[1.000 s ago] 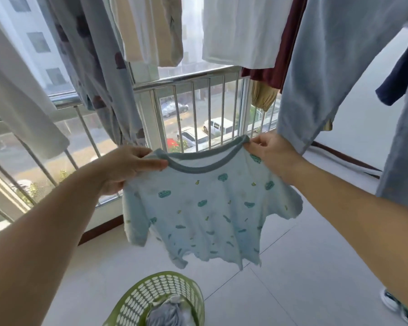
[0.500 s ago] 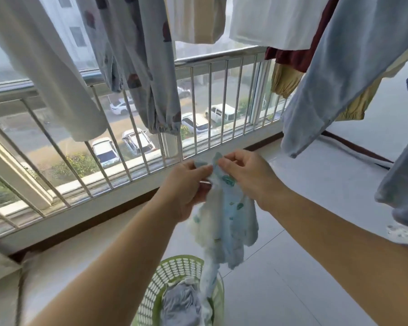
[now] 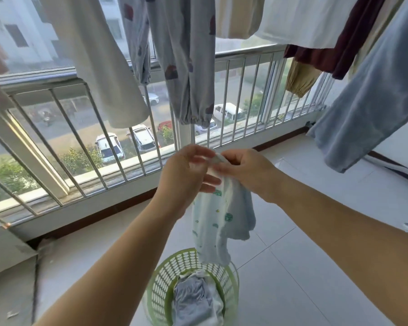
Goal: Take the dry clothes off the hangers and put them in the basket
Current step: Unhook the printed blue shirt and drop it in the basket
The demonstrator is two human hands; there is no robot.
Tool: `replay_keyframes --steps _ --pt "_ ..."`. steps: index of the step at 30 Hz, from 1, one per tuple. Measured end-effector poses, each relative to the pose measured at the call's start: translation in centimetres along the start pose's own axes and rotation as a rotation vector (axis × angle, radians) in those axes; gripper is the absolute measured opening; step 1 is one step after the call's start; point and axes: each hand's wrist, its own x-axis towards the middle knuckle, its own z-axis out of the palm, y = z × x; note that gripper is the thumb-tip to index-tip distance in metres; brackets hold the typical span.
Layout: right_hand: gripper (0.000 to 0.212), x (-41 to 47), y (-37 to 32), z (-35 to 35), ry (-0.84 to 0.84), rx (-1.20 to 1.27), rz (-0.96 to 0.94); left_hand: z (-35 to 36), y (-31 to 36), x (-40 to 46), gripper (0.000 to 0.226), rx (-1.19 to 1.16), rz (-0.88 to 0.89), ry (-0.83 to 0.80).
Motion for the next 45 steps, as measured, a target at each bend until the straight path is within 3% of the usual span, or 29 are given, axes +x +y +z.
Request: replay_keyframes --steps 3,5,9,14,23,30,32,35,38,43,45 --pt "0.014 0.2 -1.1 0.5 -0.053 -0.015 -0.013 -2.3 -1.0 0.4 0.052 0.382 0.168 0.007" --pt "0.009 0.2 -1.7 0.6 -0.113 0.023 -0.031 -3.6 -1.4 0.5 0.065 0.478 0.137 -0.106" --pt "0.012 0.0 -2.3 0.9 -0.207 0.040 -0.024 -5.6 -1.9 0.1 0.037 0.444 0.051 -0.327" --pt "0.008 -0.7 -1.6 2.0 -0.278 0.077 0.016 -7.3 -3.1 -0.7 0.023 0.454 -0.032 -0.381" --pt "0.008 -2.0 1.1 5.0 -0.324 -0.136 0.072 -8.7 -6.4 -2.8 0.015 0.582 -0.059 -0.459" --pt "0.015 -2.3 3.1 6.0 -0.333 -0.286 0.088 -9.0 -7.7 -3.2 0.012 0.491 -0.147 -0.408" --pt "0.005 -2.3 3.7 6.3 -0.350 -0.411 0.089 -8.7 -8.0 -3.2 0.008 0.455 -0.157 -0.382" --pt "0.032 -1.6 5.0 6.9 -0.354 -0.612 0.095 -8.2 -8.5 -3.0 0.008 0.437 -0.174 -0.365" --pt "0.041 -0.7 6.3 7.2 -0.307 -0.783 0.059 -7.9 -9.1 -2.8 0.008 0.470 -0.189 -0.347" --pt "0.018 0.5 8.1 7.3 -0.203 -0.798 0.048 -7.8 -10.8 -2.4 0.006 0.587 -0.197 -0.299" --pt "0.020 1.2 8.7 7.3 -0.184 -0.819 0.045 -7.6 -11.5 -2.2 0.008 0.627 -0.199 -0.268"
